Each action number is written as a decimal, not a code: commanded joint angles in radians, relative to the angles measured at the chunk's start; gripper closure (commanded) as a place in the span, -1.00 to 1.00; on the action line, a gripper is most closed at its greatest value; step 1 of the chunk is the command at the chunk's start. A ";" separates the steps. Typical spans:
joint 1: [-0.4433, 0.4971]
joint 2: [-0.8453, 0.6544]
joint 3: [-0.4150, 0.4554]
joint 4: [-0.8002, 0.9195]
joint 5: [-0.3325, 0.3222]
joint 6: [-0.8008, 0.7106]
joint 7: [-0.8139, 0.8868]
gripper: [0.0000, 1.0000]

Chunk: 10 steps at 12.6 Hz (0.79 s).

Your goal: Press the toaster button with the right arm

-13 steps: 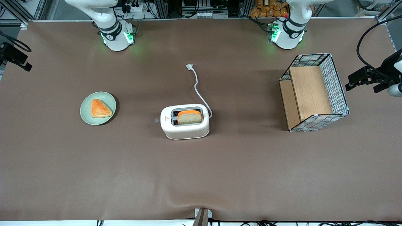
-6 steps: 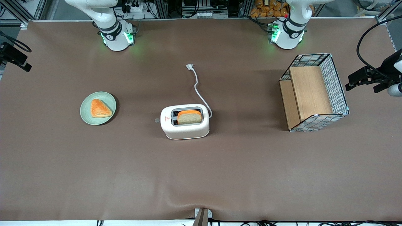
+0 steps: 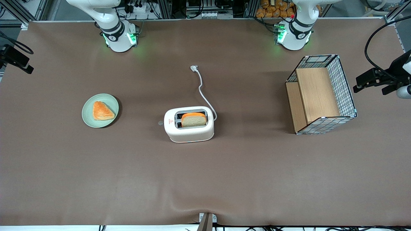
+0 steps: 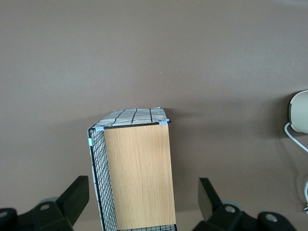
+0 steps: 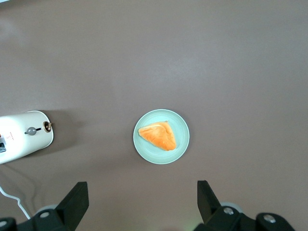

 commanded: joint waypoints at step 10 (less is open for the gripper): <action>-0.013 0.045 0.005 -0.014 -0.014 0.003 -0.005 -1.00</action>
